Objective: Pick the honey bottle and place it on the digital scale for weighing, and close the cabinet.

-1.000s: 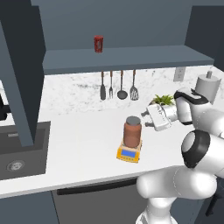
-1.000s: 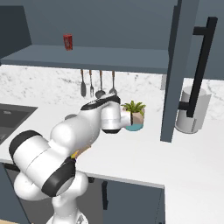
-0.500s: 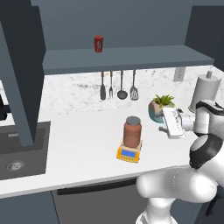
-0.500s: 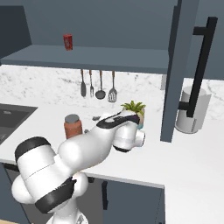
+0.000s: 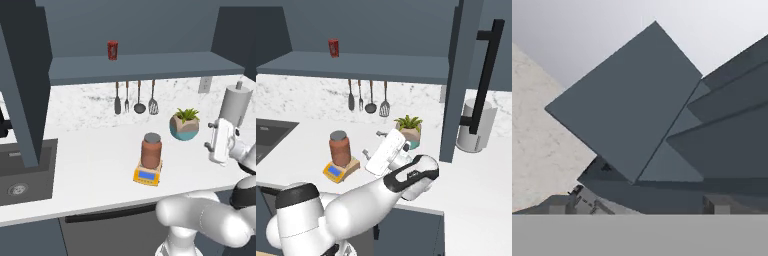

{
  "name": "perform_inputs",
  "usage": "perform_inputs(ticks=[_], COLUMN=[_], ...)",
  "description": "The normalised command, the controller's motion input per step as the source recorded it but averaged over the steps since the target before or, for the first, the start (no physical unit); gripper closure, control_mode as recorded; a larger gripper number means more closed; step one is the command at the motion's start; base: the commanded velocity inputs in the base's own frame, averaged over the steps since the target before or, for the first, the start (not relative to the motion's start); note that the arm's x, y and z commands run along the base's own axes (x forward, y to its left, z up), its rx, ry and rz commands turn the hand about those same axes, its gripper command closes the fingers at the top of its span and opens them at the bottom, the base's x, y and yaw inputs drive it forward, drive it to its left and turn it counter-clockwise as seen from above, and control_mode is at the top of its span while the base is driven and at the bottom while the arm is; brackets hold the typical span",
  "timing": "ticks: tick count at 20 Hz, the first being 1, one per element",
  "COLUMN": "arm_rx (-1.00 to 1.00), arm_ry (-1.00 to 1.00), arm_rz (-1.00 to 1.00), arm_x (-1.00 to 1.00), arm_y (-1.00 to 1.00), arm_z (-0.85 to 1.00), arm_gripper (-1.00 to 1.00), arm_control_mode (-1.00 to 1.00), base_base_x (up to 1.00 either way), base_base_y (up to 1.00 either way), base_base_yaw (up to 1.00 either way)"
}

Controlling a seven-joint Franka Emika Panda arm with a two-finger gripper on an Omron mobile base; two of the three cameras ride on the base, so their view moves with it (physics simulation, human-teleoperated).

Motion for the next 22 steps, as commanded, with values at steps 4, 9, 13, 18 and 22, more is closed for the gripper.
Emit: perform_inputs(ticks=[4, 9, 13, 18, 22], arm_rx=[0.25, 0.29, 0.21, 0.07, 0.0], arm_ry=[-0.4, -0.19, 0.0, 0.03, 0.27], arm_rz=[-0.13, -0.16, -0.14, -0.14, -0.19], arm_x=[-0.19, -0.29, -0.16, -0.2, 0.02], arm_y=[-0.85, -0.76, -0.46, -0.59, -0.32], arm_z=[0.79, 0.77, 0.45, 0.04, 0.0], arm_gripper=[-1.0, -1.0, -1.0, -1.0, -1.0], arm_control_mode=[-1.0, -1.0, -1.0, -1.0, -1.0], base_base_x=[0.0, 0.0, 0.0, 0.0, 0.0], base_base_y=[0.0, 0.0, 0.0, 0.0, 0.0], base_base_yaw=[0.0, 0.0, 0.0, 0.0, 0.0])
